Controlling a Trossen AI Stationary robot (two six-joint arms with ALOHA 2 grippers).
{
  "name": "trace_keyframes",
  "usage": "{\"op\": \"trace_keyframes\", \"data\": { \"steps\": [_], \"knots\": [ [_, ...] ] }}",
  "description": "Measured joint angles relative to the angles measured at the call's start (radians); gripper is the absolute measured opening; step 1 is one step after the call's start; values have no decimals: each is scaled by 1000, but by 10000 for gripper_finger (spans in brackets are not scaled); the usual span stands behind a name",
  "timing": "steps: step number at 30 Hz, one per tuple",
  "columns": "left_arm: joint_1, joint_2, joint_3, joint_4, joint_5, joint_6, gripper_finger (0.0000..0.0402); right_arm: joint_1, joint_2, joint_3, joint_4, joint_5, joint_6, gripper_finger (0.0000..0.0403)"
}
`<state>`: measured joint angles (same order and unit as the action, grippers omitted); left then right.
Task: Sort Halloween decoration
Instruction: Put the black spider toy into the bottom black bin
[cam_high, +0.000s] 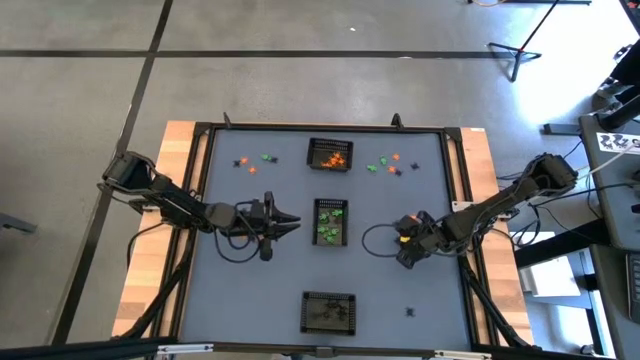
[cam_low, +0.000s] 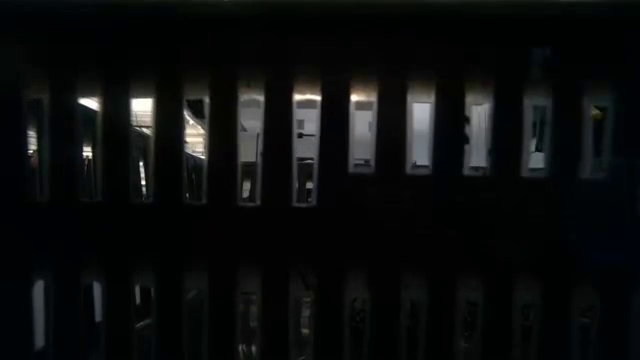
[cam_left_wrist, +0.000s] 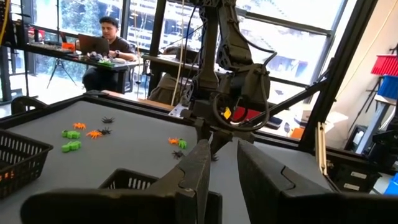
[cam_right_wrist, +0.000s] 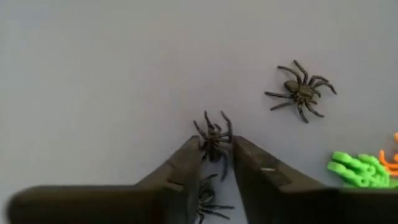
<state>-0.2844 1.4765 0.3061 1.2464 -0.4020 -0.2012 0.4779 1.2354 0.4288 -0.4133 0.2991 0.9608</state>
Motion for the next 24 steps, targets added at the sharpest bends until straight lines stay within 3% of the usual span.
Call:
{"op": "trace_keyframes", "data": {
  "steps": [4, 6, 13, 18, 24],
  "knots": [
    [0, 0, 0, -5, 0, 0, 75, -1, 2, 18, -3, 1, -48, 21],
    [0, 0, 0, -6, 0, 0, 75, -1, 2, 34, -4, -5, -65, 9],
    [1, 0, 0, -39, -18, 0, 75, 9, 2, 160, 53, -68, -128, 16],
    [1, 0, 0, -44, -35, 0, 75, 57, 14, 216, 374, -83, -262, 6],
    [1, 0, 0, -44, -35, 0, 75, 120, 177, 373, 449, -88, -379, 19]
  ]
}}
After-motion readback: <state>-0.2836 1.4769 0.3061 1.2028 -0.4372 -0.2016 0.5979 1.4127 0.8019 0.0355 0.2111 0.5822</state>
